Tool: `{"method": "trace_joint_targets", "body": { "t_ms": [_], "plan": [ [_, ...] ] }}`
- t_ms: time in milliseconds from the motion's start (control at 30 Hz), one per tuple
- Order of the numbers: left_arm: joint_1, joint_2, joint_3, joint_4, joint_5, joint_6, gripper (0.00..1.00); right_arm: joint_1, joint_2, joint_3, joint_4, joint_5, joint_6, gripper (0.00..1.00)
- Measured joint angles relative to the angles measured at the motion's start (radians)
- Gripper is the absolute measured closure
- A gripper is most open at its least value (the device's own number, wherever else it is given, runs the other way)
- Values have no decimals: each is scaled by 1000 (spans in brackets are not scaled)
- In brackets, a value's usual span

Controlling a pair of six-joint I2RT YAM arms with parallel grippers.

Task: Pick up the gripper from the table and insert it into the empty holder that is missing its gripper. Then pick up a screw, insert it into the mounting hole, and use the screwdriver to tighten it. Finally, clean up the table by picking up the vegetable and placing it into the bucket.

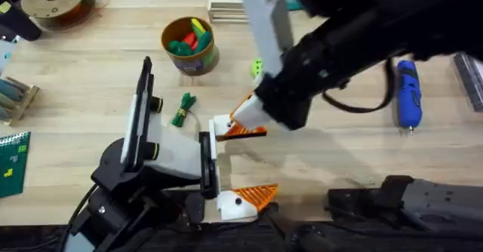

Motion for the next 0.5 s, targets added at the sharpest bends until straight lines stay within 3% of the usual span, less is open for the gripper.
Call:
{"method": "trace_joint_targets", "body": {
  "t_ms": [500],
  "plan": [
    [0, 0, 0, 0, 0, 0, 14, 18, 55, 0, 8, 19, 4, 994]
  ]
}}
